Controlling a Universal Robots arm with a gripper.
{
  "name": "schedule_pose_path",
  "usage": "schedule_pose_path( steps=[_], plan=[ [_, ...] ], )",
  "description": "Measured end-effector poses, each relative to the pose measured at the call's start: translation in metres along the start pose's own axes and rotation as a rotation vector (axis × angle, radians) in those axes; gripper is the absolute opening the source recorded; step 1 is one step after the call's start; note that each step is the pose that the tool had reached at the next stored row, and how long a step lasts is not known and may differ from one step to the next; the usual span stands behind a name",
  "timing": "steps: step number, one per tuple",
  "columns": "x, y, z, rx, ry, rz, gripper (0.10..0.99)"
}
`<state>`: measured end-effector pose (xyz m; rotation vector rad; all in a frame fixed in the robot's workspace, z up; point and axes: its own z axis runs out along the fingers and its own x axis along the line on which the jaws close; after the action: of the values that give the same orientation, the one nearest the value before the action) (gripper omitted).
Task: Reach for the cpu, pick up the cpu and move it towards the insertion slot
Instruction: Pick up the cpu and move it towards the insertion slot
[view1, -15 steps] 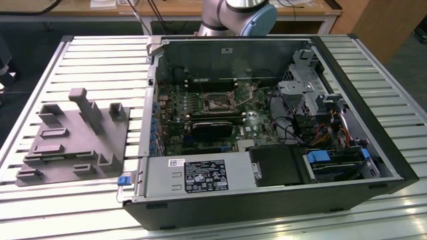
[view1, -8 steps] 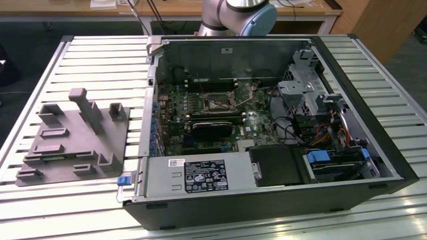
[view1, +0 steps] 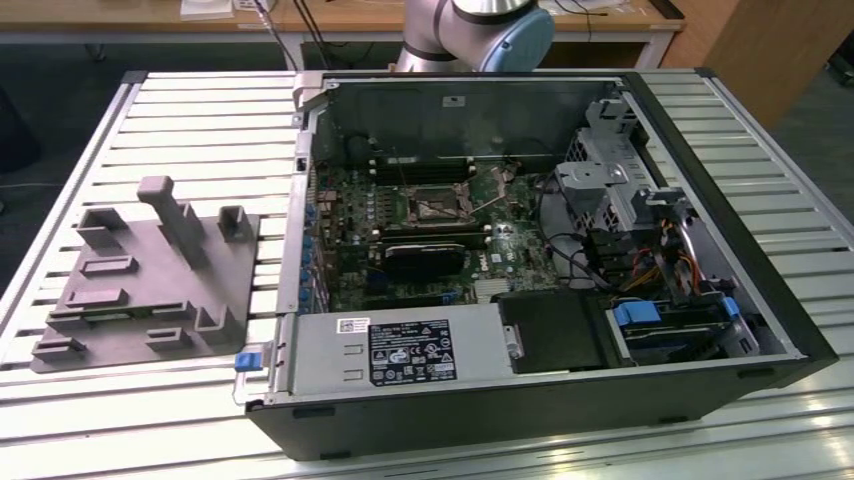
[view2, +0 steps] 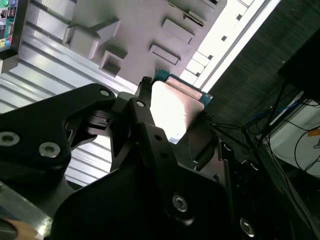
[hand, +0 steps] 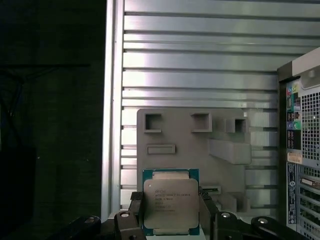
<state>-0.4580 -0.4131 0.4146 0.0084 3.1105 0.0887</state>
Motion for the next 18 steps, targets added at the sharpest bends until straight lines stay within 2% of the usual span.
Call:
schedule_pose_path(
  steps=[4,8,18],
  plan=[
    [-0.0004,0.0001,-0.0002,0.000,0.0002,0.000,0.533],
    [-0.0080,0.0001,0.0001,0.000,0.0003,0.000,0.533],
    [-0.0438,0.0002,0.0012,0.000,0.0024,0.000,0.533]
  ],
)
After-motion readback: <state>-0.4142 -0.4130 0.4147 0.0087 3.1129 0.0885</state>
